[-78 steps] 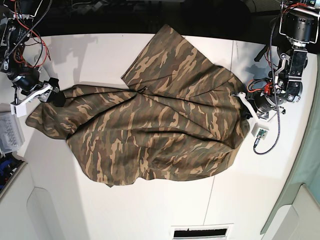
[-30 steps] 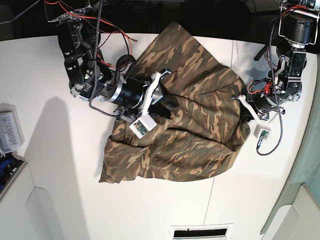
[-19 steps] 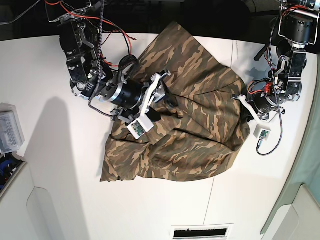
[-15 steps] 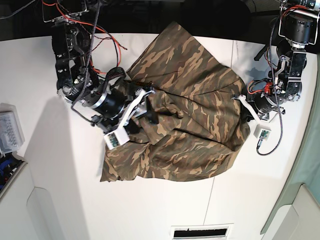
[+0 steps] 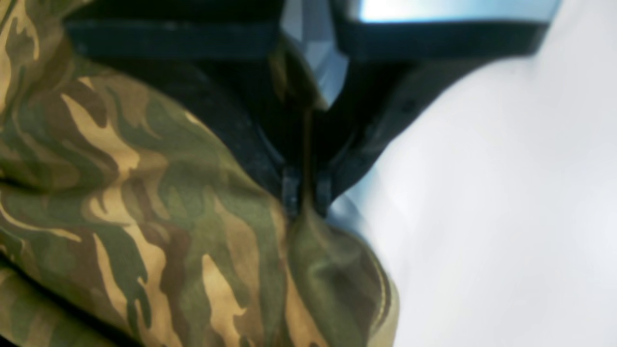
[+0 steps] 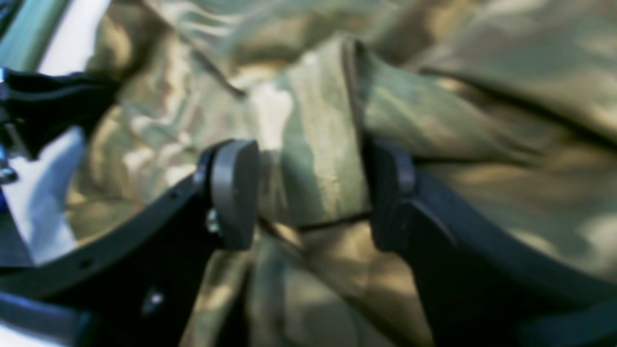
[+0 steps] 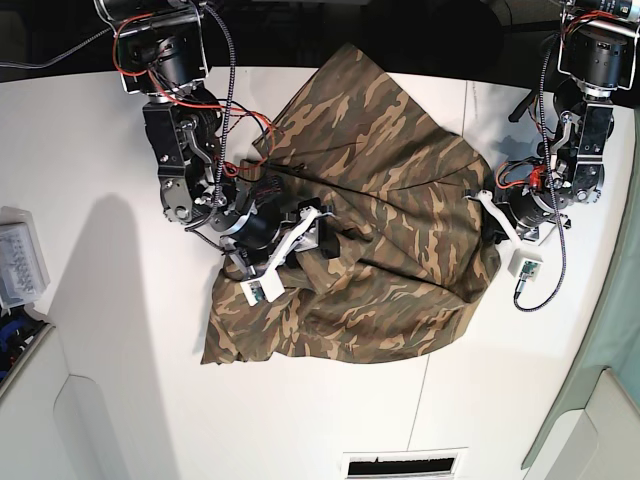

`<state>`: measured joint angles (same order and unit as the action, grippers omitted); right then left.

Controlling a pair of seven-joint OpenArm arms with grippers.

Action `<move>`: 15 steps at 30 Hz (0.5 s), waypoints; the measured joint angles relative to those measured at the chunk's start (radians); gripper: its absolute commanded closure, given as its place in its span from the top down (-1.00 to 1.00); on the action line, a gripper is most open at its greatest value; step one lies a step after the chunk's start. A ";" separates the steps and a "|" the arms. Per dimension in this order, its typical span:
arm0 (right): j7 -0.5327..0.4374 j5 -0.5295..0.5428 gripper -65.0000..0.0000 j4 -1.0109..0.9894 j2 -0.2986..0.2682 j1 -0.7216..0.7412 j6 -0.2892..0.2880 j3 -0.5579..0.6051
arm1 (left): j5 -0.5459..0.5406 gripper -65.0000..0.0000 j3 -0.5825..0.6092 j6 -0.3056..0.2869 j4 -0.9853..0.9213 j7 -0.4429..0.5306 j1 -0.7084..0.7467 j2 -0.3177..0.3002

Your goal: Layout the t-shirt on the table in an organized manner, then fold the t-shirt properly

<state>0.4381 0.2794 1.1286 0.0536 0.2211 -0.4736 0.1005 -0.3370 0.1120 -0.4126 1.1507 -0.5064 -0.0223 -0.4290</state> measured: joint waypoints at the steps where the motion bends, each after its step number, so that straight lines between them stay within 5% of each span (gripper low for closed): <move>1: 0.001 0.000 -0.23 -0.002 0.009 -0.002 -0.002 0.000 | 0.000 -1.00 0.000 0.000 0.000 0.000 0.000 0.000; 4: 0.003 0.001 -0.99 -0.002 0.027 -0.007 -0.002 0.002 | -0.001 -1.00 0.000 0.000 0.000 0.000 0.000 0.000; 9: 0.032 -0.001 -1.00 0.042 0.018 -0.008 -0.051 -0.011 | 0.000 -1.00 0.000 0.000 0.000 0.002 0.000 0.000; 15: 0.250 0.113 -1.00 0.311 0.019 -0.028 -0.055 -0.085 | -0.002 -1.00 0.000 -0.010 -0.017 0.014 -0.003 0.000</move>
<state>0.6880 0.3923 1.4399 0.0731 0.1932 -0.5285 0.0151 -0.3386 0.1120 -0.4225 1.1339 -0.4923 -0.0257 -0.4294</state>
